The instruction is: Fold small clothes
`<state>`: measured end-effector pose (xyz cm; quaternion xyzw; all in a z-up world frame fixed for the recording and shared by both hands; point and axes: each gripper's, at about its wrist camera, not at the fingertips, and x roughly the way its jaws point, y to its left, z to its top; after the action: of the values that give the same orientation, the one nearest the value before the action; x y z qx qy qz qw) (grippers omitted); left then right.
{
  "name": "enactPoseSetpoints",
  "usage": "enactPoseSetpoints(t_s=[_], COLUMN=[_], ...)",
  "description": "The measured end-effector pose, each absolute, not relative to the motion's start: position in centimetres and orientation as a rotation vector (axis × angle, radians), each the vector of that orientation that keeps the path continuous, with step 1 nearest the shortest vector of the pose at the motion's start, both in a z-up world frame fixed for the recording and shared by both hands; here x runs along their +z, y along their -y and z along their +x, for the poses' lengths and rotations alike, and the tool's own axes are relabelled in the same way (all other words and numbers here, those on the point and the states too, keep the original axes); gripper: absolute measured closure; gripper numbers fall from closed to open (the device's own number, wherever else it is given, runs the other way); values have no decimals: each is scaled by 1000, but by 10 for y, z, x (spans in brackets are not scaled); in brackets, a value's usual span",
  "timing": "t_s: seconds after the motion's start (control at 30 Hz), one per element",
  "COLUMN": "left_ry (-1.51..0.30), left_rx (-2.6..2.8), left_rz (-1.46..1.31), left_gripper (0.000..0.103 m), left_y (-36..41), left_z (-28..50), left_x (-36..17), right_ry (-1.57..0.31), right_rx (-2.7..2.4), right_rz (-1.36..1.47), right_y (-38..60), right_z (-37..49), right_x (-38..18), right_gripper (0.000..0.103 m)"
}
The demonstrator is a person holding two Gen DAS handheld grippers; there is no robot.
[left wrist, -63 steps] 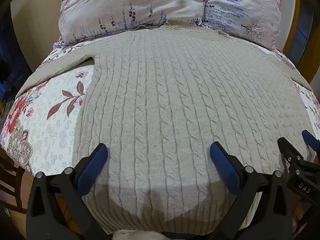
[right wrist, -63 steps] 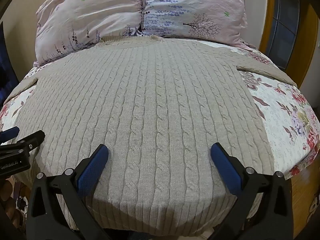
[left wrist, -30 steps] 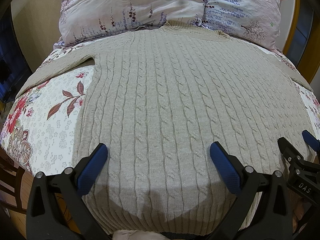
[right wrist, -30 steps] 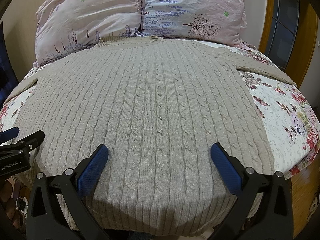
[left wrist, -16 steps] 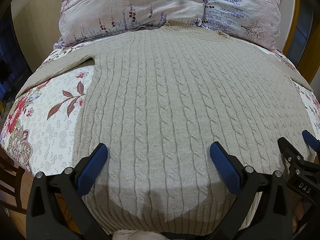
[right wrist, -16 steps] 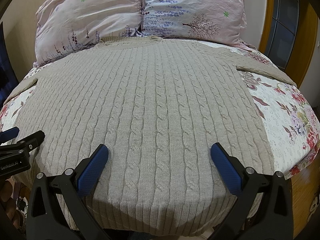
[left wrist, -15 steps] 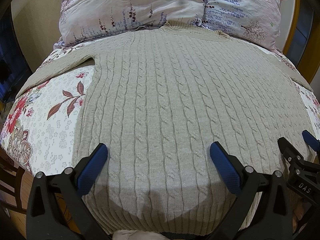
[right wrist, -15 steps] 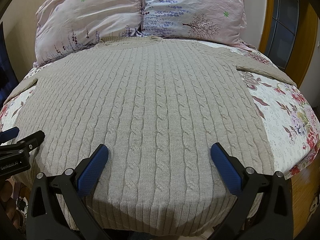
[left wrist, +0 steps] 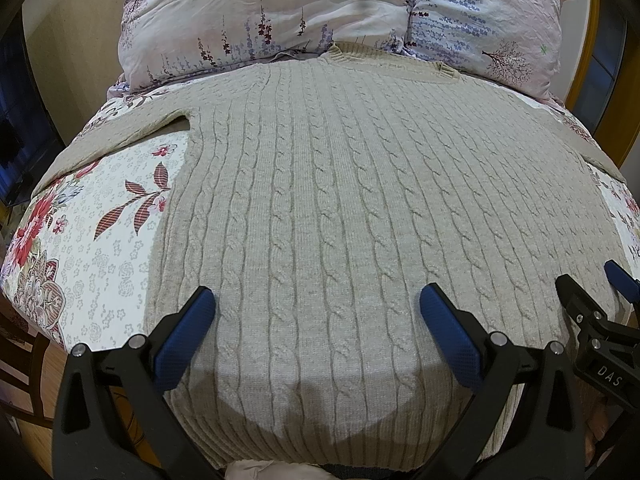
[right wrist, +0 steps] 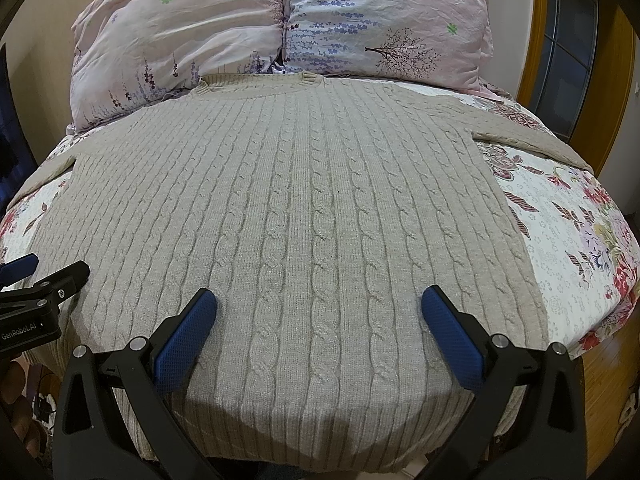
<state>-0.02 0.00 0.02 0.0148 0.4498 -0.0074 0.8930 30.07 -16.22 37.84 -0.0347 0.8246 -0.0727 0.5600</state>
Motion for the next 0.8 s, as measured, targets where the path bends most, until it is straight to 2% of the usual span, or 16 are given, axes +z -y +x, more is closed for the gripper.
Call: enactPoseSetpoints(t_s=[0.8], left_ry=[-969], left_rx=[-25], left_rz=[36], left_gripper=[2], left_y=[-1], left_z=[6], left_x=[1], right_ry=[-1908], right_rx=[-88], right_rz=[-72], right_y=[165], right_z=[304], right_x=[376], right_gripper=[1])
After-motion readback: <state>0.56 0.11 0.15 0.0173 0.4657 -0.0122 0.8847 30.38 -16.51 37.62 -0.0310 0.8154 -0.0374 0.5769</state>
